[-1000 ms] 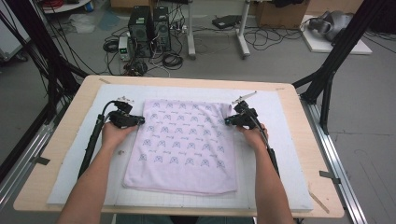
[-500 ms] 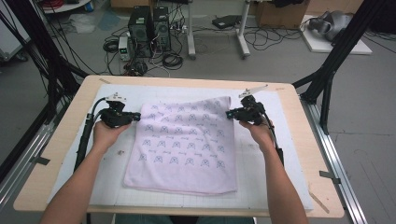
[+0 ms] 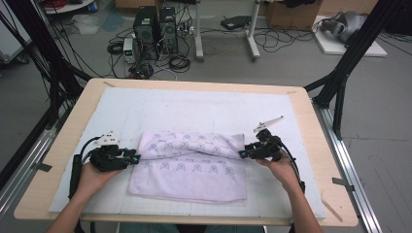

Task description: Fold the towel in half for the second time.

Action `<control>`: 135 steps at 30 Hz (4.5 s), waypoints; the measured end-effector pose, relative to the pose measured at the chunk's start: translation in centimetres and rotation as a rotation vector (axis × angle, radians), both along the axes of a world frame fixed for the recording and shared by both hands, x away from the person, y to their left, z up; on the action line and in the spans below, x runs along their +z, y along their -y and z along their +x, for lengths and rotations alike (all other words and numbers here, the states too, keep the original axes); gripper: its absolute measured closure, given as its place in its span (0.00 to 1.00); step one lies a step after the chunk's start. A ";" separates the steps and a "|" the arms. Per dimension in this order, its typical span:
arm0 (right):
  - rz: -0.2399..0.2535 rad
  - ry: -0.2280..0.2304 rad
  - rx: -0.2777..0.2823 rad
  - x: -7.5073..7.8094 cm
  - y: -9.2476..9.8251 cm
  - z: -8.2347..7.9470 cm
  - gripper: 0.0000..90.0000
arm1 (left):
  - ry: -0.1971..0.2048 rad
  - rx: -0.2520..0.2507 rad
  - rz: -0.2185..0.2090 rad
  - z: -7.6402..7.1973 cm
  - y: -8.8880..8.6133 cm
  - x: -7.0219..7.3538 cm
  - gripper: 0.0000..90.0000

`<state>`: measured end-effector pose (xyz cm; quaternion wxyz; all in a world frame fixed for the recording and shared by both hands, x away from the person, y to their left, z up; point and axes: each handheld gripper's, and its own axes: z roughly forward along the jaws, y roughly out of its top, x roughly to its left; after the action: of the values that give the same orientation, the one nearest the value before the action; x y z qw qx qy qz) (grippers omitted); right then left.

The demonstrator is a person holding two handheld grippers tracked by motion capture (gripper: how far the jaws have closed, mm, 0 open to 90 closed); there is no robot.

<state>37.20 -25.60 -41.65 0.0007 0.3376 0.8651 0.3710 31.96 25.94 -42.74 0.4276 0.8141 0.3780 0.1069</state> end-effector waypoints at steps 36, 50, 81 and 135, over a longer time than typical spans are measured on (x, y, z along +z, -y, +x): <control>0.143 0.199 0.214 6.0 -0.3 -6.1 0.79 | 0.131 -0.116 -0.108 -3.8 -0.2 5.3 0.70; -0.002 0.150 0.233 0.9 -2.0 -7.1 0.62 | -0.001 -0.201 0.022 -3.5 2.9 1.5 0.65; -0.053 0.154 0.320 -1.0 -3.1 -8.8 0.73 | -0.052 -0.264 0.143 -4.5 4.0 0.1 0.89; -0.009 0.209 0.405 2.8 -3.5 -11.8 0.93 | 0.026 -0.279 0.106 -6.5 1.0 3.3 0.91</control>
<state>25.41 -22.12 -38.81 0.0172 0.1168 0.9120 0.3927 25.42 24.98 -39.41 0.3997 0.8787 0.2495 0.0767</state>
